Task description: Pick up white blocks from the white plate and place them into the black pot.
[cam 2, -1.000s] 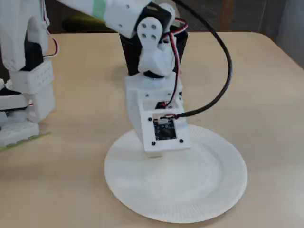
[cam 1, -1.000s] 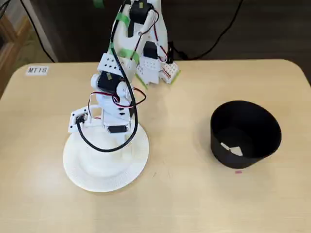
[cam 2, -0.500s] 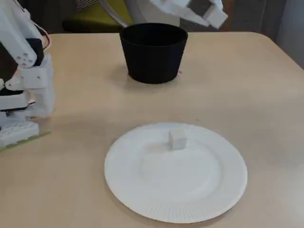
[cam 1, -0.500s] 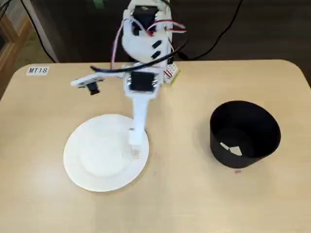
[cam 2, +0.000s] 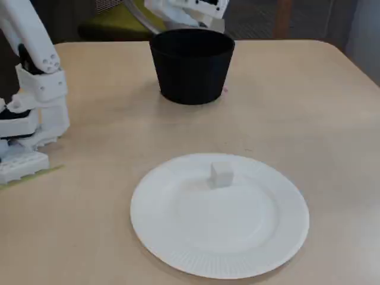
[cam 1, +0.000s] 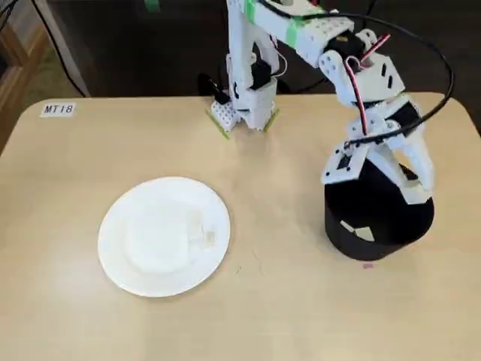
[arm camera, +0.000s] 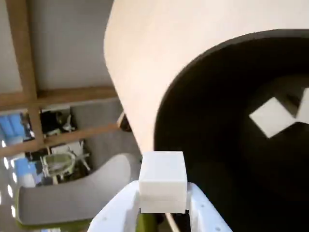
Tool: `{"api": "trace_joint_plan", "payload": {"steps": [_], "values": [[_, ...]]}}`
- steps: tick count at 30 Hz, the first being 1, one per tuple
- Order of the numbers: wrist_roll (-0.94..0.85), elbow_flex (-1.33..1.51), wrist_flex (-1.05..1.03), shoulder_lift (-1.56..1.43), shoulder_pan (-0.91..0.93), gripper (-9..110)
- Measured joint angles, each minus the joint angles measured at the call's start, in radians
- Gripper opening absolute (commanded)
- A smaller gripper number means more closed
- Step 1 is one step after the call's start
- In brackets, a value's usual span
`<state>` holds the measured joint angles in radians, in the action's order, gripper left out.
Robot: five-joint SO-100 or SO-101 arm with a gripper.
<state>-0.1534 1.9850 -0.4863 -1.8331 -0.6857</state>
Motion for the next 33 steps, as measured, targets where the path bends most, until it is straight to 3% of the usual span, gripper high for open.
{"api": "trace_joint_plan", "payload": {"steps": [5, 7, 10, 12, 17, 20, 24, 28, 33], "values": [[0.003, 0.074, 0.041, 0.006, -0.002, 0], [0.003, 0.077, 0.044, 0.005, 0.002, 22], [-0.003, 0.078, 0.032, 0.005, 0.002, 34], [-0.003, 0.078, 0.012, 0.002, 0.002, 30], [-0.005, 0.077, -0.04, -0.091, 0.021, -2], [-0.012, 0.055, -0.124, -0.158, 0.074, -2], [-0.058, -0.121, -0.399, -0.207, 0.222, -2], [-0.069, -0.278, -0.703, -0.219, 0.468, -2], [-0.104, -0.288, -0.894, -0.114, 0.772, -2]]}}
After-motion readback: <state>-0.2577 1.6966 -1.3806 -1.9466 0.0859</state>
